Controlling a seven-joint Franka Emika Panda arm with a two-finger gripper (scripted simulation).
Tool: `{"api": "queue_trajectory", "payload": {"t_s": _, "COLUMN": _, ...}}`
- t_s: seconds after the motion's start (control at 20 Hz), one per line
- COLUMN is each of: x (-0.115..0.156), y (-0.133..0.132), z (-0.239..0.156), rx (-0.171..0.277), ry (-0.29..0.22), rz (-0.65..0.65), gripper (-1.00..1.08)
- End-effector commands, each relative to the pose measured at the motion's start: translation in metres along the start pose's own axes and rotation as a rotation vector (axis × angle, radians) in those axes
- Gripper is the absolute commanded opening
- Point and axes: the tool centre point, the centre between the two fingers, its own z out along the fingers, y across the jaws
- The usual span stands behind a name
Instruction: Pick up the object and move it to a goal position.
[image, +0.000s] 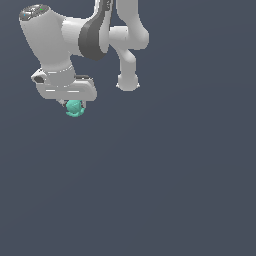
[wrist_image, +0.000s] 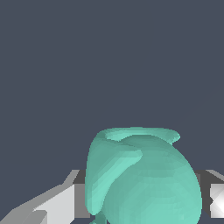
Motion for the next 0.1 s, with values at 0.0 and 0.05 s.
{"api": "queue_trajectory", "payload": {"t_s": 0.0, "x": 0.0002, "y": 0.0031, "z": -0.0026, "rx": 0.000, "ry": -0.001, "rz": -0.002, "gripper": -1.00}}
{"api": "queue_trajectory", "payload": {"t_s": 0.05, "x": 0.0002, "y": 0.0033, "z": -0.0027, "rx": 0.000, "ry": -0.001, "rz": -0.002, "gripper": -1.00}}
